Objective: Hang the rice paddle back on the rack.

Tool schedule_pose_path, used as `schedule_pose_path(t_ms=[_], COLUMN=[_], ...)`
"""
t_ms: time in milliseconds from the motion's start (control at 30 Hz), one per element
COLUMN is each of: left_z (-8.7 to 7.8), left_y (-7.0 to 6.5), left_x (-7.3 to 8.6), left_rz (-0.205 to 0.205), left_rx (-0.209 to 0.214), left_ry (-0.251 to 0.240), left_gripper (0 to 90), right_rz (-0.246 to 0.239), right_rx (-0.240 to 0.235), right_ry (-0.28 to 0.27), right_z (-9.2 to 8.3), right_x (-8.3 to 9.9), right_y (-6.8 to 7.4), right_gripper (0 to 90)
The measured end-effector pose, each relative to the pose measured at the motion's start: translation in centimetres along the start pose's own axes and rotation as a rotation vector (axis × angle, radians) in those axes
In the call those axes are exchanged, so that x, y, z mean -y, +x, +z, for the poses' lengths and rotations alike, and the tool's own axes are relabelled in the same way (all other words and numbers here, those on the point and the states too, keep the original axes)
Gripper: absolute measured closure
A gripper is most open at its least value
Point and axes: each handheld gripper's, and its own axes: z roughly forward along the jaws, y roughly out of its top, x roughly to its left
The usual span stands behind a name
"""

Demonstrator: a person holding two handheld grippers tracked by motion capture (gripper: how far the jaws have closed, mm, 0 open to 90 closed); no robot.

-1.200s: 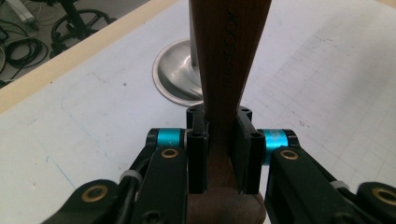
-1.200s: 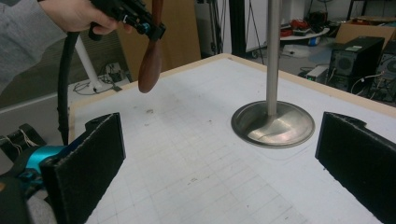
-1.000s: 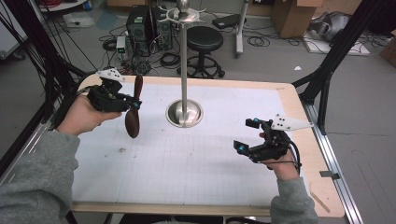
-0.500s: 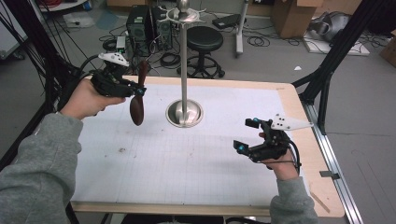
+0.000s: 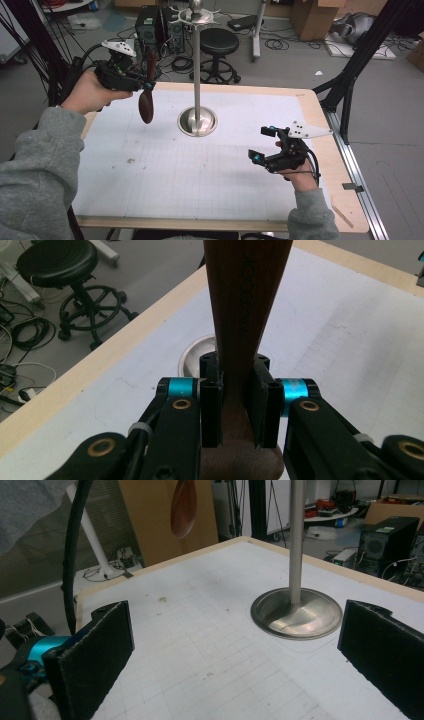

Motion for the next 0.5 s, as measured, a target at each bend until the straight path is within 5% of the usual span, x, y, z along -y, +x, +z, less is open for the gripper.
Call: schedule_pose_path(t_ms=[500], left_z=[-1.2], left_y=[1.0], left_x=[-2.9], left_rz=[0.024], left_rx=[0.013], left_ry=[-0.031], left_gripper=[77.4], right_rz=[0.008], right_rx=[-0.006], right_ry=[-0.018], right_z=[-0.4], right_x=[0.0], right_y=[-0.2], right_gripper=[0.1])
